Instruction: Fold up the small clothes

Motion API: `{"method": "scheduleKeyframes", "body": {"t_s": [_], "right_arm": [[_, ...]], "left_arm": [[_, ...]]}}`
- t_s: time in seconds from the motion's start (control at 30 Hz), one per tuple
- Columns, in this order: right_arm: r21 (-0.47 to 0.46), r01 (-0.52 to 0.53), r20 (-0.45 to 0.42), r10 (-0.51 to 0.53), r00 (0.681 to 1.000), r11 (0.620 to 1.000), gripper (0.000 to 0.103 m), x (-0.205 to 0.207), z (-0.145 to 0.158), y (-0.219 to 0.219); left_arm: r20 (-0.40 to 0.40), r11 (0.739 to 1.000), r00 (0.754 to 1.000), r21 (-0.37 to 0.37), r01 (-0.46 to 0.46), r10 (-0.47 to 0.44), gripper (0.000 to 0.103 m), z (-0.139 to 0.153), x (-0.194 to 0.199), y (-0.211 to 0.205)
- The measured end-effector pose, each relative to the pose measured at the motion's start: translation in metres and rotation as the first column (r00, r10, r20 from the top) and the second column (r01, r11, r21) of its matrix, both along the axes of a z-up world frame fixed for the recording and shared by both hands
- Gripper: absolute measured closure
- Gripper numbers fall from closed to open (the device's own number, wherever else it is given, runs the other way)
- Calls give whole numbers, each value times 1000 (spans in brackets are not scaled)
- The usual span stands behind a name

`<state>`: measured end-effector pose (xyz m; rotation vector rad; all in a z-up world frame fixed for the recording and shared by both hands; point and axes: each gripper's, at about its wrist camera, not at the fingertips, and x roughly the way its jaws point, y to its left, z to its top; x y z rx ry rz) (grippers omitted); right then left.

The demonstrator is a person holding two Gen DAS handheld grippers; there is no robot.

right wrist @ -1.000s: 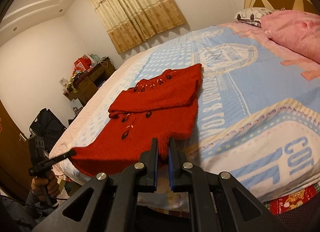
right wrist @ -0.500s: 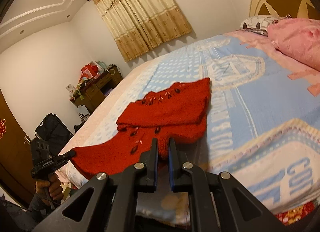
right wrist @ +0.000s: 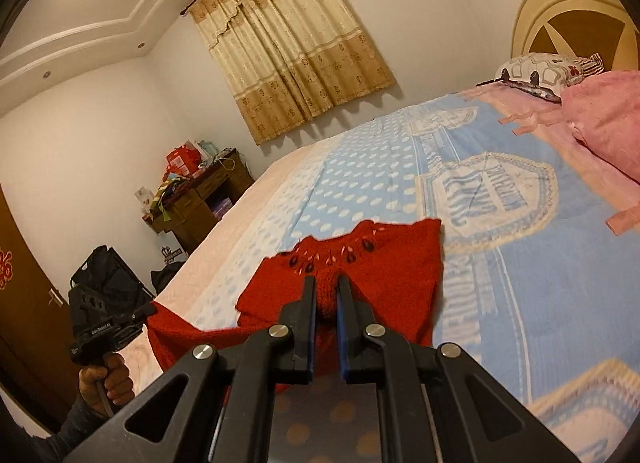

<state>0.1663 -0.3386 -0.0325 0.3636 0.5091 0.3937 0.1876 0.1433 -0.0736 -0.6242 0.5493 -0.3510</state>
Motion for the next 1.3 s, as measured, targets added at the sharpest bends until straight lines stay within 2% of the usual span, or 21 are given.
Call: {"method": "scheduleKeyframes", "body": {"t_s": [0.2, 0.47, 0.9, 1.07, 1.2, 1.3], "right_arm": [[-24, 22, -24, -22, 999, 999, 95, 47, 4, 2], [-17, 55, -96, -56, 994, 998, 95, 121, -8, -2], [-27, 84, -272, -88, 958, 996, 95, 247, -68, -3], [-57, 104, -318, -117, 941, 993, 95, 280, -92, -3], [-66, 81, -373, -100, 923, 995, 95, 301, -114, -2], [-71, 95, -410, -116, 905, 993, 90, 311, -127, -5]], "left_arm": [[-13, 1000, 1000, 25, -14, 14, 98, 5, 44, 7], [-40, 999, 999, 41, -29, 31, 98, 2, 111, 17], [-193, 998, 979, -2, -67, 66, 98, -61, 204, 39], [-235, 996, 968, 5, -87, 85, 98, -79, 226, 45], [-266, 994, 958, 34, -100, 106, 97, -93, 236, 46], [-290, 990, 946, 55, -132, 142, 96, -100, 238, 48]]}}
